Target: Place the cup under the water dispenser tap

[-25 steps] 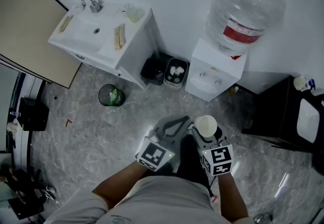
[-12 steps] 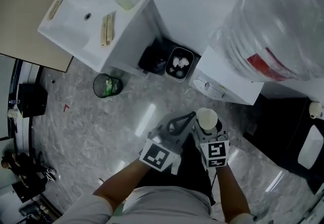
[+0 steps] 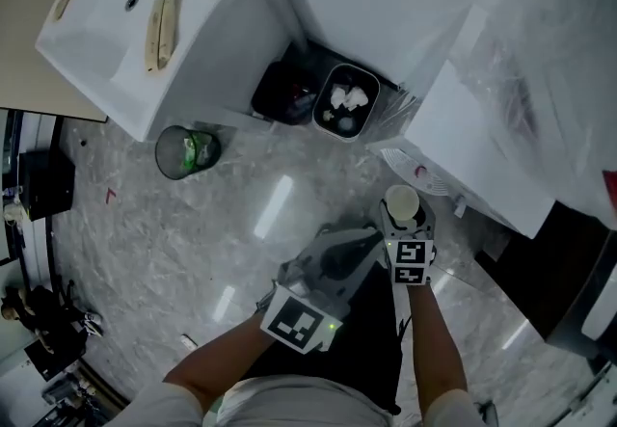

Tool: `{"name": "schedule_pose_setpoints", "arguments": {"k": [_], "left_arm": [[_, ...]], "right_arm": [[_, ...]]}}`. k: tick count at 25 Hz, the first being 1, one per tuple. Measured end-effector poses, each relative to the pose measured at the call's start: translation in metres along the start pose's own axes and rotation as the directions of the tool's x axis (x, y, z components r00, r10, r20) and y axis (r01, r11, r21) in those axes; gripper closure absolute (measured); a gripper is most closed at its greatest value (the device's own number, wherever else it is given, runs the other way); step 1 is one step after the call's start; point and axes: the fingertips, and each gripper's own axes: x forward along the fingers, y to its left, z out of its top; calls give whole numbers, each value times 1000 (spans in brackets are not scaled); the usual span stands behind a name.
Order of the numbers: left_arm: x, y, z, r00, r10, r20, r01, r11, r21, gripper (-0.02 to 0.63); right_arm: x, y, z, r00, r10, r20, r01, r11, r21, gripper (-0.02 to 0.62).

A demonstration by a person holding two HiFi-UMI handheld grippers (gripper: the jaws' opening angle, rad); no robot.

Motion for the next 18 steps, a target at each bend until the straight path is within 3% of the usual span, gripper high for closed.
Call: {"name": "schedule_pose_setpoints", "arguments": {"k": [8,18], "left_arm": [[10,20,-52,999,15,-40,-17,999,-43,601],[11,32,-79,998,27,-63,-31,998,-63,601]], "right_arm": [[89,-45,-47,995,-101,-20,101,995,2,318],[128,-68,-75,987,-146,-63,148,989,22,318]]}}
